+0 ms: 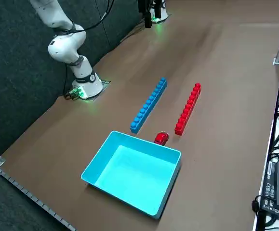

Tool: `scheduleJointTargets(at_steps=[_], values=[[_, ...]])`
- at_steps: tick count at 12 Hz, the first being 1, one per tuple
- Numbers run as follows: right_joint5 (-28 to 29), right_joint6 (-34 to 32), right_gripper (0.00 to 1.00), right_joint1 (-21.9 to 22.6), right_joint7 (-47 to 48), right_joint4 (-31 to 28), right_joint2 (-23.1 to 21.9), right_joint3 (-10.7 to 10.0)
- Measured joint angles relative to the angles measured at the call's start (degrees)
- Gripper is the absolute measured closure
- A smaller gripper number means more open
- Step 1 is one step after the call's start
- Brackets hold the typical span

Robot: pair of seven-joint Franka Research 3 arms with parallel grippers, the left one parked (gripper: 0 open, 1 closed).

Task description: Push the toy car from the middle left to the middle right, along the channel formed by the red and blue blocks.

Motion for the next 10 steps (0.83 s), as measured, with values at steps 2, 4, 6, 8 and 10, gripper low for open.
scheduleJointTargets(at_steps=[2, 4, 6, 8, 10], values=[[0.0, -0.16, 0.0, 0.04, 0.0, 0.0, -0.28, -0.01], [0.0, -0.26, 0.0, 0.04, 0.0, -0.01, -0.54, -0.02], [0.0, -0.42, 0.0, 0.03, -0.01, -0.02, -0.73, -0.09], [0.59, -0.54, 0.0, -0.14, -0.15, -0.06, -0.91, -0.54], [0.84, -0.76, 0.0, -0.16, -0.34, -0.06, -0.98, -0.87]])
